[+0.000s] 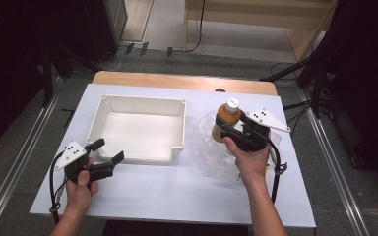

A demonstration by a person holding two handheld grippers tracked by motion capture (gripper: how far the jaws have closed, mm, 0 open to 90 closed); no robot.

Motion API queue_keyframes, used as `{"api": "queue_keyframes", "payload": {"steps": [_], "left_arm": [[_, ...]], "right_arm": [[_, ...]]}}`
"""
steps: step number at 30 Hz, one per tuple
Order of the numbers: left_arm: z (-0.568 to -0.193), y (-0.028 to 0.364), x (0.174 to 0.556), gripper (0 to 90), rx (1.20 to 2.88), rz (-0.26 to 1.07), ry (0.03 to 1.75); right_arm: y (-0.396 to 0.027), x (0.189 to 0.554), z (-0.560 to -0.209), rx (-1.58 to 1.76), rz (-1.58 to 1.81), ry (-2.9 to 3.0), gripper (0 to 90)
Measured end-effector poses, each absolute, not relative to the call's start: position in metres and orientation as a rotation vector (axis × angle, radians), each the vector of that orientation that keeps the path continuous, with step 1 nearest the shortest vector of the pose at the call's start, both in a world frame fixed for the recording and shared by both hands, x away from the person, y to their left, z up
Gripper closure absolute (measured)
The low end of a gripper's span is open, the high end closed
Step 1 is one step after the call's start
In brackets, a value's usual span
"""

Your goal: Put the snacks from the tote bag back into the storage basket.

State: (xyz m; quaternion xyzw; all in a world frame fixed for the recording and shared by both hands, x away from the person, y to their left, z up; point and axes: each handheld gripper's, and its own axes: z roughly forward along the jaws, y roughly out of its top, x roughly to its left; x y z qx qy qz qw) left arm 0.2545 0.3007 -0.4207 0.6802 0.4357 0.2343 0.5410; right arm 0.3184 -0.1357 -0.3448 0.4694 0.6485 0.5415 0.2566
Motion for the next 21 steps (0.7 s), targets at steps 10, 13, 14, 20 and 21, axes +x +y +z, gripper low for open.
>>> {"api": "queue_keyframes", "payload": {"steps": [10, 13, 14, 20, 21], "left_arm": [[-0.419, 0.301, 0.258, 12.3, 1.610, 0.511, 1.023], [-0.420, 0.300, 0.258, 12.3, 1.612, 0.514, 1.016], [-0.420, 0.299, 0.258, 12.3, 1.613, 0.513, 1.014], [-0.419, 0.300, 0.258, 12.3, 1.609, 0.515, 1.009], [-0.420, 0.300, 0.258, 12.3, 1.611, 0.518, 1.014]], "right_arm": [[-0.126, 0.327, -0.343, 1.262, 1.480, 1.768, 31.2], [-0.122, 0.329, -0.341, 1.246, 1.482, 1.771, 31.2], [-0.120, 0.330, -0.340, 1.247, 1.484, 1.773, 31.2], [-0.114, 0.334, -0.340, 1.242, 1.492, 1.773, 31.2], [-0.112, 0.335, -0.340, 1.240, 1.499, 1.772, 31.2]]}}
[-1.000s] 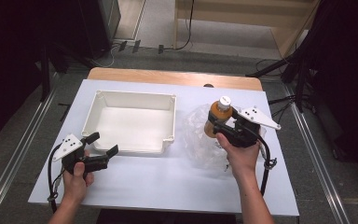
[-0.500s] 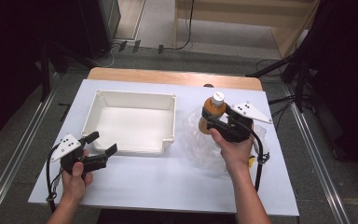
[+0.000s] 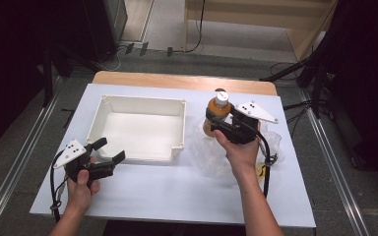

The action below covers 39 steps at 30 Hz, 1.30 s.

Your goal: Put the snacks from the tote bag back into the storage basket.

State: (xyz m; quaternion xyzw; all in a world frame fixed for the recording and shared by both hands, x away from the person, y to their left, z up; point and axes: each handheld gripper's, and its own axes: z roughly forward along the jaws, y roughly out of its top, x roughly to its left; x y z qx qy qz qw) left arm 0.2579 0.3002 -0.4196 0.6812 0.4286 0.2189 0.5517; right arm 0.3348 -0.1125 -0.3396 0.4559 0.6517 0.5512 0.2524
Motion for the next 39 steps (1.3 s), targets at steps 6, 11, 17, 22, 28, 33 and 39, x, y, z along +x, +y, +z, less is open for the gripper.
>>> {"api": "queue_keyframes", "payload": {"steps": [6, 11, 17, 22, 28, 33, 39], "left_arm": [[-0.420, 0.303, 0.257, 12.5, 1.614, 0.514, 1.021], [-0.420, 0.302, 0.256, 12.8, 1.610, 0.519, 1.020], [-0.419, 0.303, 0.255, 13.1, 1.612, 0.518, 1.012], [-0.419, 0.302, 0.255, 13.2, 1.615, 0.517, 1.010], [-0.419, 0.302, 0.255, 13.3, 1.617, 0.516, 1.010], [-0.419, 0.302, 0.255, 13.3, 1.617, 0.522, 1.010], [-0.419, 0.301, 0.254, 13.3, 1.622, 0.523, 1.006]], "right_arm": [[-0.105, 0.338, -0.340, 1.236, 1.498, 1.780, 31.2], [-0.097, 0.339, -0.339, 1.226, 1.502, 1.790, 31.2], [-0.091, 0.341, -0.338, 1.219, 1.509, 1.795, 31.2], [-0.087, 0.343, -0.338, 1.215, 1.515, 1.794, 31.1], [-0.081, 0.344, -0.339, 1.211, 1.518, 1.804, 31.2], [-0.076, 0.346, -0.340, 1.209, 1.519, 1.810, 31.2], [-0.071, 0.347, -0.341, 1.208, 1.521, 1.818, 31.1]]}}
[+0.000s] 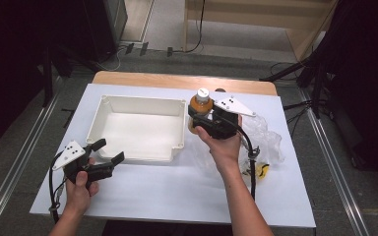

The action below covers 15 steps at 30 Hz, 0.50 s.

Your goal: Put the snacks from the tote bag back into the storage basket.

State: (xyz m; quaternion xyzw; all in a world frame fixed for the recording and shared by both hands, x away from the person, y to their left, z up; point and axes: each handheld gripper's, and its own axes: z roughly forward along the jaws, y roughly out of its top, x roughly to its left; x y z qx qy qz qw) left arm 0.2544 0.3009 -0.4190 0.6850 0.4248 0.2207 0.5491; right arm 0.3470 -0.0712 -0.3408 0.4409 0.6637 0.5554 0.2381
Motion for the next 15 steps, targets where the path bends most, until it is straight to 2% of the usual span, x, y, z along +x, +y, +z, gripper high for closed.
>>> {"api": "queue_keyframes", "payload": {"steps": [15], "left_arm": [[-0.419, 0.301, 0.255, 13.3, 1.629, 0.529, 1.006]], "right_arm": [[-0.058, 0.352, -0.342, 1.191, 1.512, 1.845, 31.1]]}}
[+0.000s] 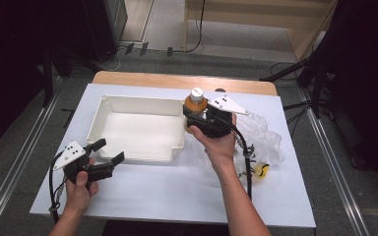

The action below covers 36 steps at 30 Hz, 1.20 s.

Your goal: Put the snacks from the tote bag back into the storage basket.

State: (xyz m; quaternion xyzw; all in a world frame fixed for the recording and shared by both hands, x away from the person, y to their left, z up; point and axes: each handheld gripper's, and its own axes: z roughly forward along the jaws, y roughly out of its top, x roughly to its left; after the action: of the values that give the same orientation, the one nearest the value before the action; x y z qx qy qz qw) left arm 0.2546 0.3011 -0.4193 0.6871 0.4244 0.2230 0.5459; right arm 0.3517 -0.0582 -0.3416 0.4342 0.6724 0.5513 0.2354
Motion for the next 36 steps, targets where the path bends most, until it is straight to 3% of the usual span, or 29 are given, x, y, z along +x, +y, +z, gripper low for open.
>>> {"api": "queue_keyframes", "payload": {"steps": [36], "left_arm": [[-0.419, 0.301, 0.254, 13.4, 1.626, 0.526, 0.997]], "right_arm": [[-0.030, 0.361, -0.340, 1.168, 1.525, 1.876, 31.1]]}}
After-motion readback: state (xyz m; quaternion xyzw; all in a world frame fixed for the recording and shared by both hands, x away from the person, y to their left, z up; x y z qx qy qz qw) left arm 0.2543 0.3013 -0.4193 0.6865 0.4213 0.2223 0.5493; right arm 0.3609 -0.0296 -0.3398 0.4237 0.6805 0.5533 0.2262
